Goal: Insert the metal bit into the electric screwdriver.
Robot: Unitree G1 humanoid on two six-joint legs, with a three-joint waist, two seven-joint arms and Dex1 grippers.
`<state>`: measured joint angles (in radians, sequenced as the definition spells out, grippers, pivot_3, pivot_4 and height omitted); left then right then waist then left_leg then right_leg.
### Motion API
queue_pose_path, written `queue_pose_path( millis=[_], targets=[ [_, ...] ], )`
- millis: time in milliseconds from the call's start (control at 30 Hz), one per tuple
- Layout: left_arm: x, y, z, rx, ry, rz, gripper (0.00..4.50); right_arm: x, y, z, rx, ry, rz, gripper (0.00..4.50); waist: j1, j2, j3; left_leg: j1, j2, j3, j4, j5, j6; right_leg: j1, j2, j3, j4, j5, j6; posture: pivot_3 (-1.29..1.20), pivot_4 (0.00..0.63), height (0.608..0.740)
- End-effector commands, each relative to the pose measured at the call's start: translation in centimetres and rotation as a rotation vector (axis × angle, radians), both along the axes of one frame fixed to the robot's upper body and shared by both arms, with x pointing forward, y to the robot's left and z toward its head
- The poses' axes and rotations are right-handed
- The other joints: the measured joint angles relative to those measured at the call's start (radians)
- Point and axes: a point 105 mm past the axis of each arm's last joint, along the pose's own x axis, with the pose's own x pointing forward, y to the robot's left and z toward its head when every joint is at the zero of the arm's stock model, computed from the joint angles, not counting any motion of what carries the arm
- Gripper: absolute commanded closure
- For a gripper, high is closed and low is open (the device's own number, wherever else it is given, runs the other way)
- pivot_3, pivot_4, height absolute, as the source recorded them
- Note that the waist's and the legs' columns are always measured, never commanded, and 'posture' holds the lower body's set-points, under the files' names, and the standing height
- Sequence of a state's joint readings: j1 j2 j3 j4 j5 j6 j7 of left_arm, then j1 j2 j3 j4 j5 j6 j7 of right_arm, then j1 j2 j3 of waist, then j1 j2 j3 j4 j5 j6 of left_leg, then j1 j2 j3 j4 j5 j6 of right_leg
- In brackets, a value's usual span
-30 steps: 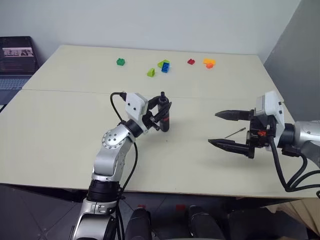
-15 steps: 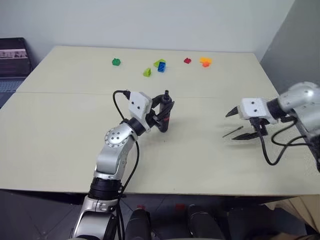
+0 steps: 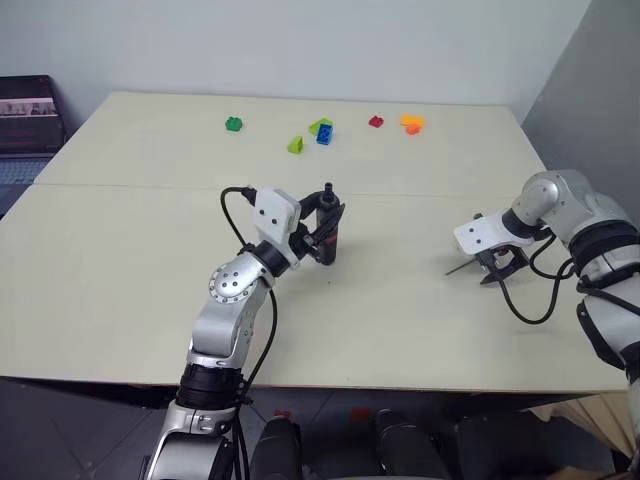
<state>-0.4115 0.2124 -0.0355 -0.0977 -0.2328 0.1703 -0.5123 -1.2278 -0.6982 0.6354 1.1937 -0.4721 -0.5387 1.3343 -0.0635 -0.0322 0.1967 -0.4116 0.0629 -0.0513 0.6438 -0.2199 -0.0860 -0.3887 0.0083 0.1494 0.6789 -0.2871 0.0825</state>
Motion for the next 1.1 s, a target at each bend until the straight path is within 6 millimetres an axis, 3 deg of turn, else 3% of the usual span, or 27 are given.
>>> queue_pose_path(
  millis=[33, 67, 100, 233, 633, 933, 1100],
  targets=[
    [-0.4, 0.1, 0.8, 0.007, -0.037, 0.010, 2.86, 0.6, -0.3, 0.5, -0.026, -0.049, -0.006, 0.00, -0.003, 0.000, 0.000, 0.000, 0.000, 0.000, 0.000, 0.000, 0.000, 0.000, 0.000, 0.000, 0.000, 0.000, 0.000, 0.00, 0.150, 0.740],
    [-0.4, 0.1, 0.8, 0.007, -0.037, 0.011, 2.86, 0.7, -0.2, 0.4, -0.023, -0.050, -0.008, 0.00, -0.003, 0.000, 0.000, 0.000, 0.000, 0.000, 0.000, 0.000, 0.000, 0.000, 0.000, 0.000, 0.000, 0.000, 0.000, 0.00, 0.150, 0.740],
    [-0.4, 0.1, 0.8, 0.008, -0.037, 0.011, 2.86, 0.7, -0.1, 0.3, -0.017, -0.053, -0.008, 0.36, -0.004, 0.000, 0.000, 0.001, 0.000, 0.000, 0.000, 0.000, 0.000, 0.001, 0.000, 0.000, 0.000, 0.000, 0.000, 0.00, 0.150, 0.740],
    [-0.4, 0.2, 0.9, 0.011, -0.039, 0.015, 2.86, 0.8, 0.2, 0.0, -0.019, -0.050, -0.011, 1.09, -0.016, 0.000, 0.000, 0.003, 0.000, 0.000, 0.001, 0.000, 0.000, 0.003, 0.000, 0.000, 0.000, 0.000, 0.000, 0.00, 0.150, 0.740],
    [-0.2, 0.0, 0.9, 0.025, -0.043, 0.008, 2.86, 1.1, 0.3, 0.2, -0.046, -0.048, -0.026, 4.36, -0.026, 0.000, 0.000, 0.010, 0.000, 0.001, 0.000, 0.000, 0.000, 0.010, 0.000, 0.002, 0.000, 0.000, 0.001, 0.00, 0.150, 0.740],
    [-0.2, -0.3, 1.0, 0.032, -0.050, -0.005, 2.86, 1.0, -0.2, 0.7, -0.024, -0.053, -0.042, 4.50, -0.026, 0.000, 0.000, 0.010, 0.000, 0.001, -0.001, 0.000, 0.000, 0.010, 0.000, 0.002, 0.000, 0.000, 0.001, 0.00, 0.150, 0.740],
    [-0.1, -0.2, 2.1, 0.012, -0.067, 0.000, 2.86, 1.4, 3.0, 4.3, 0.243, -0.101, -0.002, 4.50, -0.026, 0.001, 0.001, 0.010, 0.000, 0.001, -0.002, 0.000, 0.000, 0.009, 0.000, 0.002, 0.000, 0.000, 0.001, 0.00, 0.150, 0.740]
  ],
)
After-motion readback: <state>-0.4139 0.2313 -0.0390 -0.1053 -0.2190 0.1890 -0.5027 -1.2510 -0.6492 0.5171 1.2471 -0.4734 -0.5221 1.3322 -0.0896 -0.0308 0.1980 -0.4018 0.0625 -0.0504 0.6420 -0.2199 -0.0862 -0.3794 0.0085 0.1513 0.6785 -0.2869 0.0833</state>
